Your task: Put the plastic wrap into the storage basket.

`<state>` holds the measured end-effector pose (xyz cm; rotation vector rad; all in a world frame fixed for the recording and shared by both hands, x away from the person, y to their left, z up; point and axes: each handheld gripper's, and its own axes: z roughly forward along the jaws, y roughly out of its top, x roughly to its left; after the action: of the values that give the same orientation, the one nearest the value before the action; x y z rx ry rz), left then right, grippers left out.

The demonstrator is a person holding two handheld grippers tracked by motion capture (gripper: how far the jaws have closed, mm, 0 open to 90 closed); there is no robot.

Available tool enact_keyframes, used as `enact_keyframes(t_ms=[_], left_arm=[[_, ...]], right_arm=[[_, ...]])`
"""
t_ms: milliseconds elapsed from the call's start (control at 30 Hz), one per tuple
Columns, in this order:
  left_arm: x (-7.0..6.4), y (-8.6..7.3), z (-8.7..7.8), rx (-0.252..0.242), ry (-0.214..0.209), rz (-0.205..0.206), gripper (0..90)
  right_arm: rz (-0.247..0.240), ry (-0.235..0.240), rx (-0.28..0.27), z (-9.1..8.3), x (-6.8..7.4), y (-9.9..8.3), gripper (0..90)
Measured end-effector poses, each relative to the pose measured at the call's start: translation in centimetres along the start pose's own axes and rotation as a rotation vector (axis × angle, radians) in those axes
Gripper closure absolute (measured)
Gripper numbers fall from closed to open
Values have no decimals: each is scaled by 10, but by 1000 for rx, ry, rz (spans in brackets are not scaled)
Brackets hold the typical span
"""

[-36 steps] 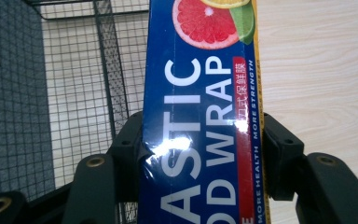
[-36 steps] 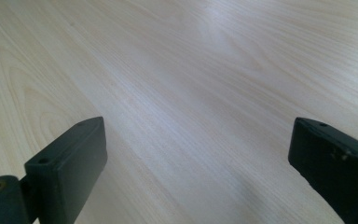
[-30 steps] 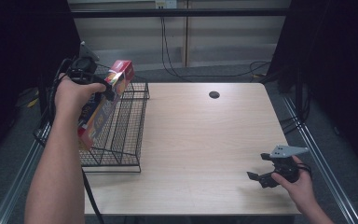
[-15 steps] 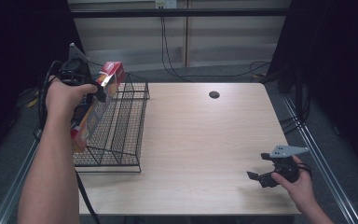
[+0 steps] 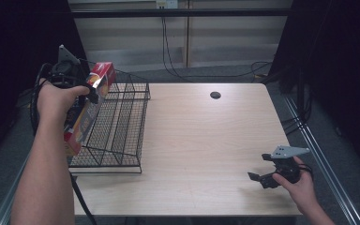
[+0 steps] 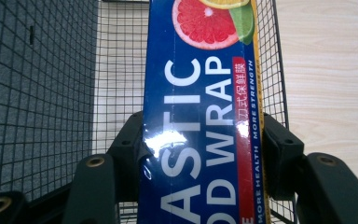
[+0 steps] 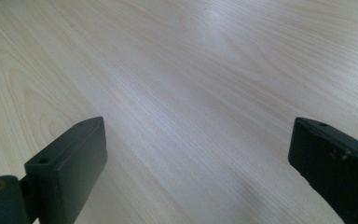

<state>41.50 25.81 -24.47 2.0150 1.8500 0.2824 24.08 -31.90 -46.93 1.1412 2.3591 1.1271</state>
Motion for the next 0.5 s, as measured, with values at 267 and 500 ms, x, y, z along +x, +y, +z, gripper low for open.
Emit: enact_keyframes(t_ms=[267, 500], left_arm=[[2, 0, -3, -6, 6, -10, 441], [6, -1, -2, -18, 19, -28, 441]], right_arm=[[1, 5, -1, 0, 0, 0, 43], [6, 0, -1, -1, -1, 0, 43]])
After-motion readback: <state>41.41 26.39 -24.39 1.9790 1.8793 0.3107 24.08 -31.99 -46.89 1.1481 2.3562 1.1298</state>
